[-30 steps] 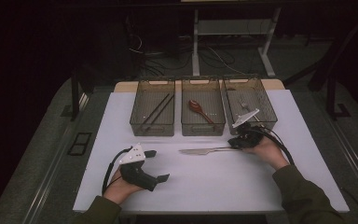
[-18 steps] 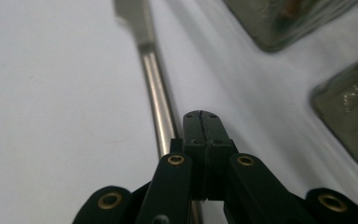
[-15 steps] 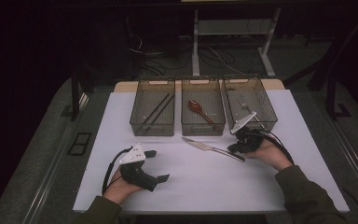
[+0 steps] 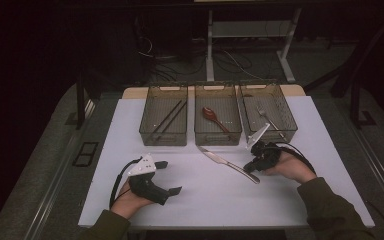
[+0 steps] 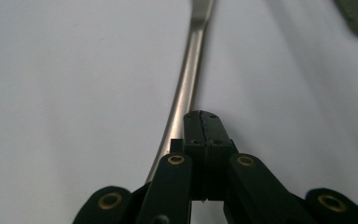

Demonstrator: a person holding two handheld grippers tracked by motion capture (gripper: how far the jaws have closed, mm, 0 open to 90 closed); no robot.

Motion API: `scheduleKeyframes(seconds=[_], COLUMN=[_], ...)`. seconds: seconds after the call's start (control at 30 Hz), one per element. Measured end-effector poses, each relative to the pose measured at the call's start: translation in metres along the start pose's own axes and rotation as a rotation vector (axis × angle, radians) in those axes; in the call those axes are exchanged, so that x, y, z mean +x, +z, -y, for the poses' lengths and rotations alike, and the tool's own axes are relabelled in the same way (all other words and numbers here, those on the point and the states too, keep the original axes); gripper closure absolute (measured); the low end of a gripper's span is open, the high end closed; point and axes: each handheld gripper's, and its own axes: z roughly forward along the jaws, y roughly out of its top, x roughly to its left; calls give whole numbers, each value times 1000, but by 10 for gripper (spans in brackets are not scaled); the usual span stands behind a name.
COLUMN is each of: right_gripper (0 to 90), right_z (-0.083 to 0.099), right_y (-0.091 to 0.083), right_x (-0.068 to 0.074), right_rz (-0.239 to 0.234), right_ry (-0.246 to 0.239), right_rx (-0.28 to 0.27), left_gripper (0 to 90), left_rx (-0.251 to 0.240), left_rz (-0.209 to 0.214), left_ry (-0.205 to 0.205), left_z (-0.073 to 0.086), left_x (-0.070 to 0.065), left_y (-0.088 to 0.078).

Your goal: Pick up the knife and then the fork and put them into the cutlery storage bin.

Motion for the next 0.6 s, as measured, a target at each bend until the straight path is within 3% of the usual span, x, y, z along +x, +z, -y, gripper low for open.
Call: scheduleKeyframes(seconds=[0.13,0.37,0.47,0.6], right_gripper=[888,723,707,708], right_z=[-2,-16,-30,-47], right_y=[0,-14,-14,1], right_x=[4,9,16,21], right_rz=[-12,39,59,83], right_ry=[-8,57,70,105], right_rx=[18,14,53,127], left_gripper=[0,0,0,0], left_rx=[0,-2,-1,-4], left_rz=[-1,-2,-3,-3], left_ry=[0,-3,-3,-1], left_z=[0,0,0,0], left_x=[0,0,0,0], left_y=[0,1,1,0])
